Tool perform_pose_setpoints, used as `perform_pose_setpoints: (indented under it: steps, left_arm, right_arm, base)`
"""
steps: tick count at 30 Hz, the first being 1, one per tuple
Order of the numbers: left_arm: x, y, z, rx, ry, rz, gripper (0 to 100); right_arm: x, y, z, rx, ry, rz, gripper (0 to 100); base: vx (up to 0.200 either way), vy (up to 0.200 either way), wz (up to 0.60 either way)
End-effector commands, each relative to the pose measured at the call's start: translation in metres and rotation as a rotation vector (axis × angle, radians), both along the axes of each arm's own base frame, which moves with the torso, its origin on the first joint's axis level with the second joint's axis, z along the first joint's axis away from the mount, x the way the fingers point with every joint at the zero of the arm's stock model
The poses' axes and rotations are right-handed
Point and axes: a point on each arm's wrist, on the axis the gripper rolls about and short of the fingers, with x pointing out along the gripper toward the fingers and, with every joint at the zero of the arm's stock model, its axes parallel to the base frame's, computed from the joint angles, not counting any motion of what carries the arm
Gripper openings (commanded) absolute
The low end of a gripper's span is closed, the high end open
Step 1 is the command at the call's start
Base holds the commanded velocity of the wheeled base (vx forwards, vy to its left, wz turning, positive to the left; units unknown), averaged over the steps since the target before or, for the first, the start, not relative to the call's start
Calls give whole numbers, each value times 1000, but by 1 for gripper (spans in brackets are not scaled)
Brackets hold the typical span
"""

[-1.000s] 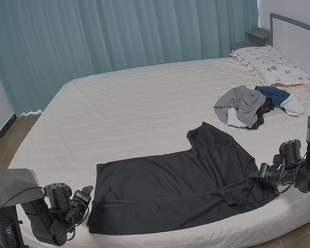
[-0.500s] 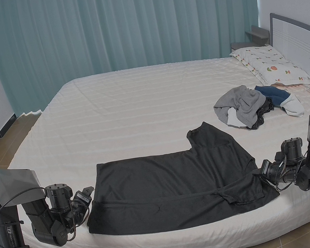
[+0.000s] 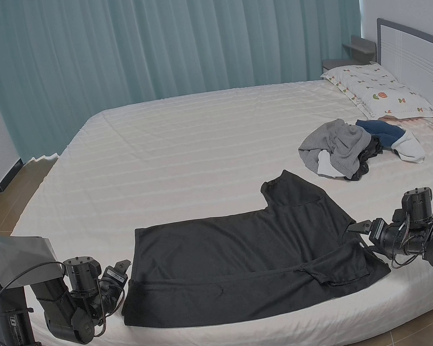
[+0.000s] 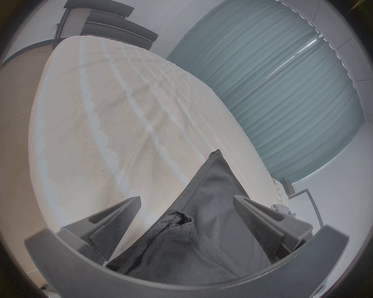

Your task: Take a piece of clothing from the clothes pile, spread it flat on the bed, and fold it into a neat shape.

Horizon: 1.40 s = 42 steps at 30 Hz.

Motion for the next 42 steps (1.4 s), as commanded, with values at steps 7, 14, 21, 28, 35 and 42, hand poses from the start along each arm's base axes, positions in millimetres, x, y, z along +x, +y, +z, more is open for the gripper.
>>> perform_pose_setpoints:
  steps: [7,14,21,28,35,42]
  left_arm:
    - [-2,1,-4,4,2,3,100]
    - [-2,1,-5,4,-7,6,100]
    - [-1,0,-5,6,-9,3,100]
    - [-1,1,-5,6,-9,5,100]
    - [-1,1,-5,5,-10,5,100]
    - [-1,1,-5,5,-10,5,100]
  right_arm:
    - [-24,35,1,144,119,-10,100]
    - [-10,40,-19,108,109,-78,100]
    - [-9,49,-25,67,110,-99,100]
    - [-10,52,-27,42,112,-111,100]
    - [-7,55,-32,20,110,-126,100]
    - [-2,61,-41,-25,100,-148,100]
  base:
    - [-57,0,0]
    - [0,0,0]
    - [0,0,0]
    - [0,0,0]
    - [0,0,0]
    - [0,0,0]
